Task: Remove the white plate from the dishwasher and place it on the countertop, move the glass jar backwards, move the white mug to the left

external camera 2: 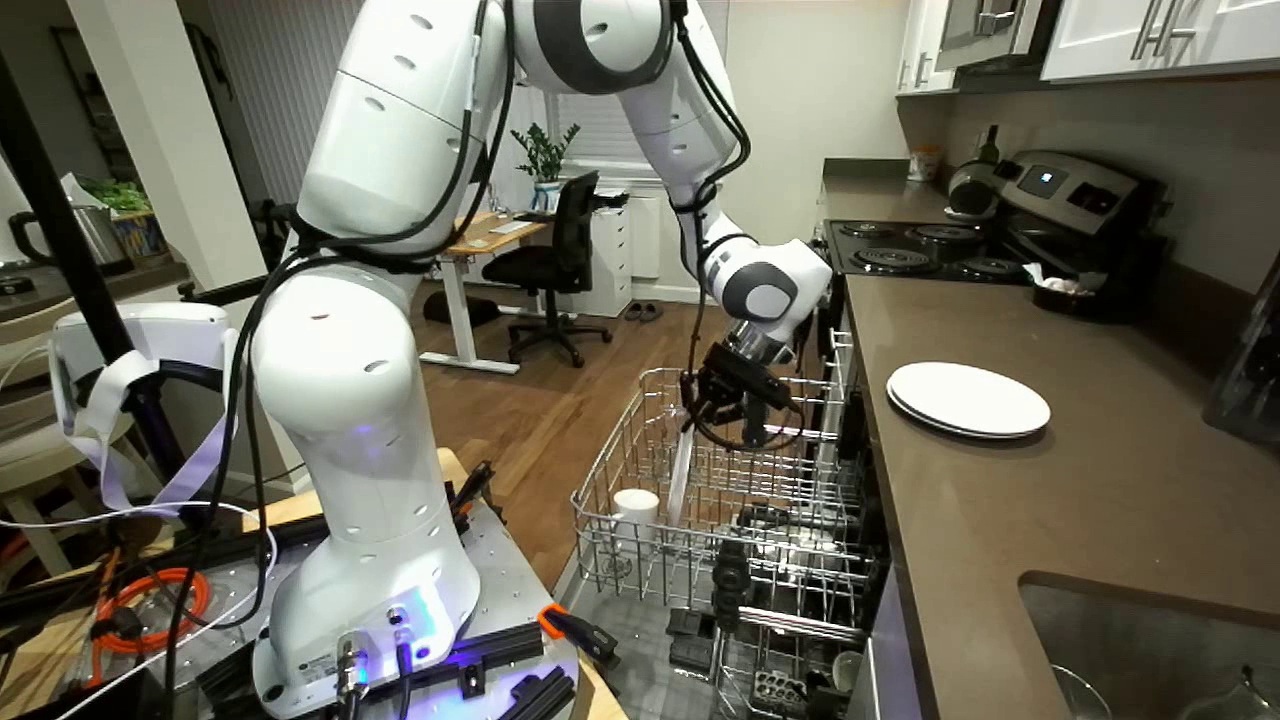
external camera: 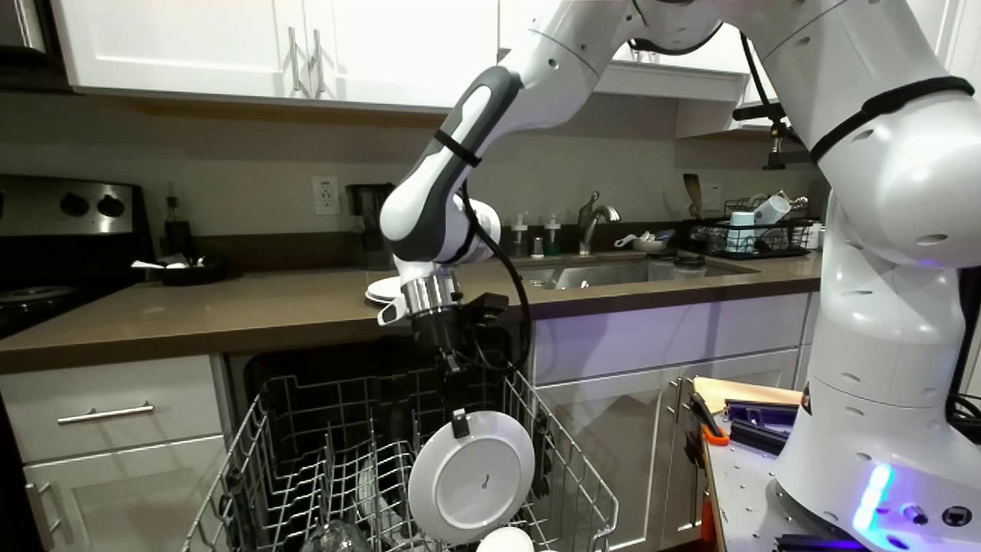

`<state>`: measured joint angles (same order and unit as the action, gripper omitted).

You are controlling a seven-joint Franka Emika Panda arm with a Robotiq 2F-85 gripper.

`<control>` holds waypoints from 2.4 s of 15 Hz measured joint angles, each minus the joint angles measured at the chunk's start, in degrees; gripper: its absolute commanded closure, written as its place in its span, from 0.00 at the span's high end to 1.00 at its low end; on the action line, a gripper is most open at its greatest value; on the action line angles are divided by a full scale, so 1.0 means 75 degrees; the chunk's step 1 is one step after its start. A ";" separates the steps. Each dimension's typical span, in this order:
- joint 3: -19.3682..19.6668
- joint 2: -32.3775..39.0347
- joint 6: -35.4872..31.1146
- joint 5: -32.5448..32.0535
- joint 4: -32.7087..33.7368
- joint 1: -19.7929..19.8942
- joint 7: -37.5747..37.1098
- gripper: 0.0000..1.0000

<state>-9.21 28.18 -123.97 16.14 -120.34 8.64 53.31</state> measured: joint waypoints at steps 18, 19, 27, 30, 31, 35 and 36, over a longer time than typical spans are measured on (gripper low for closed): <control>0.0336 -0.1681 0.0539 -0.2353 -0.0083 -0.1434 -0.2904 0.02; 0.0344 -0.1773 0.0538 -0.2636 -0.0092 -0.1525 -0.3268 0.02; 0.0321 -0.1880 0.0107 -0.1468 -0.0569 -0.1334 -0.2760 0.57; 0.0344 -0.1583 -0.0127 -0.0546 -0.0856 -0.0921 -0.1848 0.77; 0.0348 -0.1435 -0.0206 -0.0314 -0.0906 -0.0803 -0.1591 0.83; 0.0336 -0.0723 -0.0699 -0.0031 -0.0923 -0.0638 -0.1164 1.00; 0.0320 -0.0547 -0.0910 -0.0039 -0.0914 -0.0660 -0.1164 1.00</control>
<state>-6.81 24.08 -130.79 15.85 -127.19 3.69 44.59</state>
